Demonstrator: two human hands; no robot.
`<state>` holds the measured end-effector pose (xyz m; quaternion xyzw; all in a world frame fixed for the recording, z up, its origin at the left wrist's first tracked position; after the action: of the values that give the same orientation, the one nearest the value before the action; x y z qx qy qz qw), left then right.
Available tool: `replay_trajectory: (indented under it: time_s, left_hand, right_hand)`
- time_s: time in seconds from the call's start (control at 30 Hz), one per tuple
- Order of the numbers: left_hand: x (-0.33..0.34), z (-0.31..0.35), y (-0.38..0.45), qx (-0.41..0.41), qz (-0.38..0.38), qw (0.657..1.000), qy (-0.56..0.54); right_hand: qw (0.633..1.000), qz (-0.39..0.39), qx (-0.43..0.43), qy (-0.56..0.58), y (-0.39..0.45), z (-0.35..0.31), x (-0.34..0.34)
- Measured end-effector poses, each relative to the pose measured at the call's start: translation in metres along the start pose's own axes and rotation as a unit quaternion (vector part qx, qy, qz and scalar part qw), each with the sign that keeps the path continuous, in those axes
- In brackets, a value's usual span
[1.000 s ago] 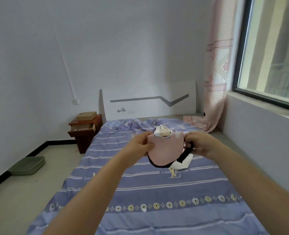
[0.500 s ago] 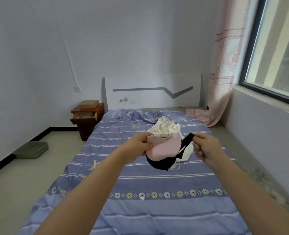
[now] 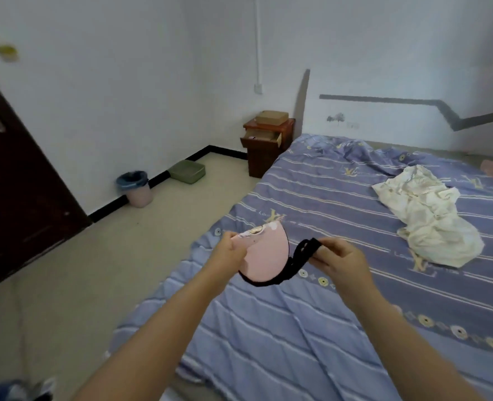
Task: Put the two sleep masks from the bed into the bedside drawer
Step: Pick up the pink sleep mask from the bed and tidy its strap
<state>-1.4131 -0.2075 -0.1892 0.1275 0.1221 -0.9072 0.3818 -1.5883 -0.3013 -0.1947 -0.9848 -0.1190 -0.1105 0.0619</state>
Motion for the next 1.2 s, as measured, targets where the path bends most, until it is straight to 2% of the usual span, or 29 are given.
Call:
replay_trajectory:
  time_s: [0.1,0.3,0.57,0.63,0.77,0.87,1.0,1.07,1.13,1.2]
  left_hand:
    - [-0.07,-0.028,0.012,0.036,-0.02,0.998,0.039]
    - [-0.227,-0.08,0.064,0.088,-0.036,0.988,0.123]
    - [-0.396,-0.144,0.134,0.012,-0.104,0.98,0.17]
    - [-0.423,-0.151,0.16,0.01,-0.069,0.986,0.151]
    - [-0.471,-0.16,0.223,-0.016,0.109,0.993,0.028]
    - [-0.499,-0.172,0.282,-0.043,0.199,0.977,-0.063]
    - [-0.521,-0.183,0.375,-0.094,0.163,0.977,-0.097]
    - [-0.533,-0.179,0.427,-0.095,0.157,0.98,-0.072]
    - [-0.546,-0.164,0.482,-0.049,0.149,0.988,-0.003]
    - [-0.55,-0.144,0.533,0.012,0.085,0.993,0.084]
  right_hand:
    - [0.999,-0.042,0.005,-0.032,-0.01,0.025,0.08]
    - [0.993,-0.101,0.049,-0.021,-0.043,0.098,0.25]
    - [0.986,-0.137,0.064,-0.066,-0.061,0.164,0.452]
    - [0.979,-0.173,0.053,-0.096,-0.056,0.173,0.493]
    - [0.964,-0.232,0.075,-0.104,-0.035,0.193,0.564]
    - [0.971,-0.214,0.07,-0.078,0.002,0.208,0.614]
    - [0.987,-0.148,0.05,-0.032,0.078,0.22,0.696]
    - [0.991,-0.128,0.039,-0.031,0.117,0.22,0.736]
    - [0.993,-0.11,0.039,-0.025,0.154,0.219,0.769]
    - [0.995,-0.084,0.04,-0.025,0.189,0.217,0.791]
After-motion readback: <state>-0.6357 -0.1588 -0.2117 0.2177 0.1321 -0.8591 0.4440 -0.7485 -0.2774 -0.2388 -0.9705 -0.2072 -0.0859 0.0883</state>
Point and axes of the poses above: each hand's wrist, its own y-axis towards the middle knuckle, its own x-axis out of the palm, z = x × y, the point moved 4 cm from there along y, towards the middle knuckle, and after that the axes turned 14 degrees about z, right-handed, at the moved point
